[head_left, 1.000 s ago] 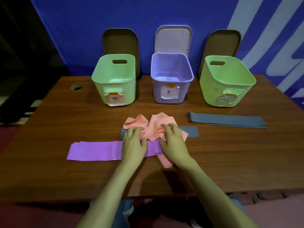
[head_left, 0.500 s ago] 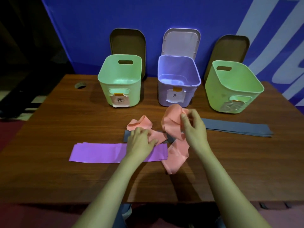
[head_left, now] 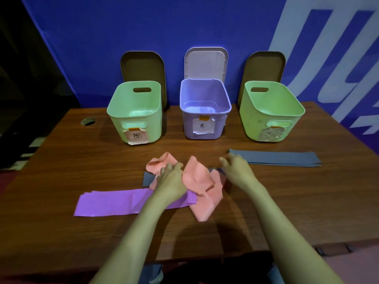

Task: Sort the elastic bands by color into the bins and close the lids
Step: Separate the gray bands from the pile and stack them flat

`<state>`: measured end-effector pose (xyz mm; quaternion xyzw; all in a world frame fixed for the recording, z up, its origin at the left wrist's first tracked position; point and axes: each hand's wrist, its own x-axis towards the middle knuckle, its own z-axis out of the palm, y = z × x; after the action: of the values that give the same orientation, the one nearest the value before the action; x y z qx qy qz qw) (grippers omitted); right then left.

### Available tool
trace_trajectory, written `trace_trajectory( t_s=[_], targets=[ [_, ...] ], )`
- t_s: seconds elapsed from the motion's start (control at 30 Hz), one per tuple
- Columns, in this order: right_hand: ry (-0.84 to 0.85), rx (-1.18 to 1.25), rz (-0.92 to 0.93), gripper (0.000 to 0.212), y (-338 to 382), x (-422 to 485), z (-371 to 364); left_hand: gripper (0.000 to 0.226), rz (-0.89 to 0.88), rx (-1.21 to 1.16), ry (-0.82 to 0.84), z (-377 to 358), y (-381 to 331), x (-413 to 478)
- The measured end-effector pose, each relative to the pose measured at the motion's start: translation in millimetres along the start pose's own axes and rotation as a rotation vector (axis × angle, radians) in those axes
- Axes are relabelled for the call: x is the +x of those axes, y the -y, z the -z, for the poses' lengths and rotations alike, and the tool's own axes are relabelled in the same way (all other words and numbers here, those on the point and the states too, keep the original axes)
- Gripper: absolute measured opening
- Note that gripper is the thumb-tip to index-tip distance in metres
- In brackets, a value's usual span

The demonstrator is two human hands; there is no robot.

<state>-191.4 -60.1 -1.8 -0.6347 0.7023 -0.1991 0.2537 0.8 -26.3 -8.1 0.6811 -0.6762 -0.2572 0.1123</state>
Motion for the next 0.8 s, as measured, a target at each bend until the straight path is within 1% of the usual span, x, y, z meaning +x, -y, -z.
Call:
trace_trajectory(
  t_s=[0.03, 0.1, 0.17, 0.23, 0.27, 0.3, 0.33, 0.37, 0.4, 0.5, 0.53, 0.6, 0.63, 0.7, 0.8],
  targets=[
    [-0.010, -0.076, -0.066, 0.038, -8, 3, -3, 0.061, -0.021, -0.041, 0.006, -3, -4, -2],
    [0.001, -0.176, -0.152, 0.051, -20, 7, -9, 0.063, -0.125, -0.124, -0.035, -11, -17, -3],
    [-0.015, -0.130, -0.208, 0.053, -24, 11, -12, 0.064, -0.188, -0.028, -0.028, -24, -27, -1],
    [-0.006, -0.052, -0.240, 0.044, -26, 16, -11, 0.071, -0.156, 0.118, 0.046, -36, -32, 3],
    [0.015, -0.042, -0.215, 0.035, -26, 17, -10, 0.071, -0.139, 0.172, 0.059, -41, -33, 5],
    [0.020, -0.028, -0.168, 0.026, -25, 17, -9, 0.064, -0.132, 0.203, 0.037, -43, -33, 5],
    [-0.005, 0.014, -0.118, 0.019, -23, 18, -7, 0.051, -0.131, 0.212, -0.020, -42, -33, 5],
    [-0.046, 0.082, -0.071, 0.014, -20, 18, -3, 0.037, -0.125, 0.203, -0.085, -40, -33, 5],
    [-0.095, 0.158, -0.028, 0.010, -14, 17, 2, 0.028, -0.104, 0.185, -0.138, -35, -32, 6],
    [-0.286, 0.285, 0.157, 0.006, 10, 17, 22, 0.024, -0.045, 0.149, -0.188, -22, -23, 6],
    [-0.353, 0.313, 0.210, 0.005, 19, 16, 28, 0.024, -0.037, 0.151, -0.165, -20, -20, 6],
    [-0.480, 0.395, 0.295, 0.005, 36, 16, 37, 0.030, -0.026, 0.165, -0.068, -19, -17, 5],
    [-0.517, 0.434, 0.326, 0.005, 43, 16, 40, 0.034, -0.015, 0.163, -0.021, -18, -16, 4],
    [-0.523, 0.471, 0.372, 0.007, 52, 16, 43, 0.033, 0.030, 0.116, 0.063, -15, -14, 6],
    [-0.522, 0.493, 0.410, 0.012, 56, 13, 44, 0.058, 0.141, 0.038, 0.234, -3, -15, 7]
  ],
)
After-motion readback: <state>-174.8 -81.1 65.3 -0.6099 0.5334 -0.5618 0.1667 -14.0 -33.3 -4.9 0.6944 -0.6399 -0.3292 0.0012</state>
